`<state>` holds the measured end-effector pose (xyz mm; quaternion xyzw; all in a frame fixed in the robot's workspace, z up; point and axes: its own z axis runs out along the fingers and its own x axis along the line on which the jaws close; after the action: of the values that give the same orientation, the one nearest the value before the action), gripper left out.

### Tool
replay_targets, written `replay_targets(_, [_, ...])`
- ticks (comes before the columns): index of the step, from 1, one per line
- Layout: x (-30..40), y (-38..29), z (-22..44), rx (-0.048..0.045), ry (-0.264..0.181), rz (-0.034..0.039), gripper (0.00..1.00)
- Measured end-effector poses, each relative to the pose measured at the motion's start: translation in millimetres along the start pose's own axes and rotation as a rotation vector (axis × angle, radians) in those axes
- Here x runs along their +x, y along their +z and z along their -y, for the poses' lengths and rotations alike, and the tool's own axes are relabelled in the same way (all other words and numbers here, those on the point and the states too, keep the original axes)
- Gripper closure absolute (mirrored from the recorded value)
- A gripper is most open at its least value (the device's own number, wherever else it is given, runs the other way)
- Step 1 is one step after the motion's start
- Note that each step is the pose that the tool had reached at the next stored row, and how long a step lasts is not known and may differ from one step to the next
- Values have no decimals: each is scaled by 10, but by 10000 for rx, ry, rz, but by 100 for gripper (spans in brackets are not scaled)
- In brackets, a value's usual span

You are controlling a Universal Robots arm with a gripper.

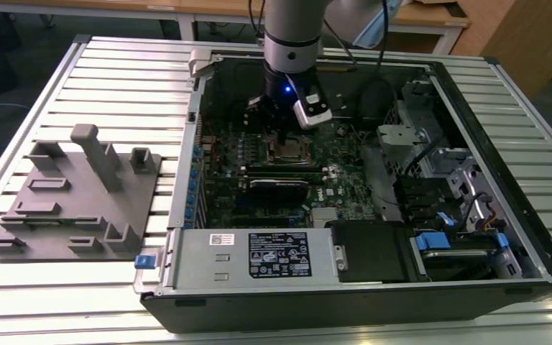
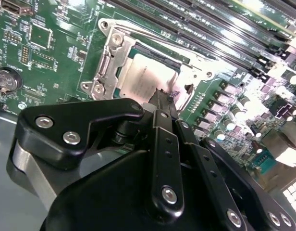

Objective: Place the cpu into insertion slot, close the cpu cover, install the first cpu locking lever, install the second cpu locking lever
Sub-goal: 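Close the cpu cover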

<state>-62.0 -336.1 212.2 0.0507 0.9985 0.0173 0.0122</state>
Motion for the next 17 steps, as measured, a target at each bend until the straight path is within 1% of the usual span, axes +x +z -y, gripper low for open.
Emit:
replay_targets(4, [55,15,6,27,-6,112,90])
replay_targets(6, [77,25,9,49,-8,158,90])
replay_targets(11, [107,29,11,67,-15,218,90])
replay_targets(17, [168,45,18,124,-23,330,90])
